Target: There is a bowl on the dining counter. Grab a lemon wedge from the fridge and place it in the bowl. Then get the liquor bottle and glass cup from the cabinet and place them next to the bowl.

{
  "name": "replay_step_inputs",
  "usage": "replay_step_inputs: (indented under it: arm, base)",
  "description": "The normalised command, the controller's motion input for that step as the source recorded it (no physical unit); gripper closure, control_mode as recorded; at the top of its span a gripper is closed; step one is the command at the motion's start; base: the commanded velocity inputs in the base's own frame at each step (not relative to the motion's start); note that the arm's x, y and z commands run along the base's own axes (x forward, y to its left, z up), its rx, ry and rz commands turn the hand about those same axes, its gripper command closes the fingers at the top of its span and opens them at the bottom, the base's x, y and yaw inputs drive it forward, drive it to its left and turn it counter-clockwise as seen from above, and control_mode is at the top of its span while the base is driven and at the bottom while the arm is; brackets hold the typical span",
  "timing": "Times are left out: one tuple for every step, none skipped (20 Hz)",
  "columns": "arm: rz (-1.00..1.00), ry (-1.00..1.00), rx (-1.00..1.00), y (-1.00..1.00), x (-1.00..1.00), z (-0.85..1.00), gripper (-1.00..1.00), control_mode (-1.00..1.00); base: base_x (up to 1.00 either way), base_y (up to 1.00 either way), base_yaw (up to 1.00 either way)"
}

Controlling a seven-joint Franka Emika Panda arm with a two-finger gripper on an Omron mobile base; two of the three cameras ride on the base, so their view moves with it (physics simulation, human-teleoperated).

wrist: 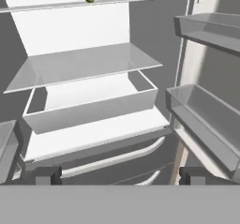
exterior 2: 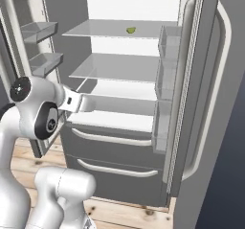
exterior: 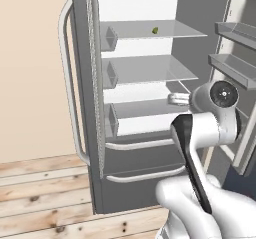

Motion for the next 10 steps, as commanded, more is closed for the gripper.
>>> replay_step_inputs:
  arm:
    - [0.0, 0.21, 0.03, -0.16, -0.11, 0.44, -1.0, -1.0]
    - [0.0, 0.18, 0.0, -0.04, -0.17, 0.41, -1.0, -1.0]
    - [0.0, 0.16, 0.0, 0.0, -0.19, 0.36, -1.0, -1.0]
    - [0.0, 0.11, 0.0, 0.0, -0.28, 0.29, -1.0, -1.0]
    - [0.0, 0.05, 0.0, 0.12, -0.31, 0.08, -1.0, -1.0]
    - [0.06, 0.03, -0.05, 0.23, -0.27, 0.0, -1.0, -1.0]
    - [0.14, 0.0, -0.08, 0.4, -0.42, -0.11, -1.0, -1.0]
    - [0.0, 0.0, 0.0, 0.0, 0.0, 0.0, -1.0, 1.0]
    - [0.0, 0.0, 0.0, 0.0, 0.0, 0.0, -1.0, 1.0]
    - [0.0, 0.0, 0.0, 0.0, 0.0, 0.0, -1.0, 1.0]
  base:
    - [0.0, 0.0, 0.0]
    - [0.0, 0.0, 0.0]
    - [0.0, 0.0, 0.0]
    - [0.0, 0.0, 0.0]
    - [0.0, 0.0, 0.0]
    - [0.0, 0.0, 0.0]
    - [0.0, 0.0, 0.0]
    - [-0.31, 0.29, 0.1]
    - [0.0, 0.17, 0.06]
    - [0.3, 0.04, 0.0]
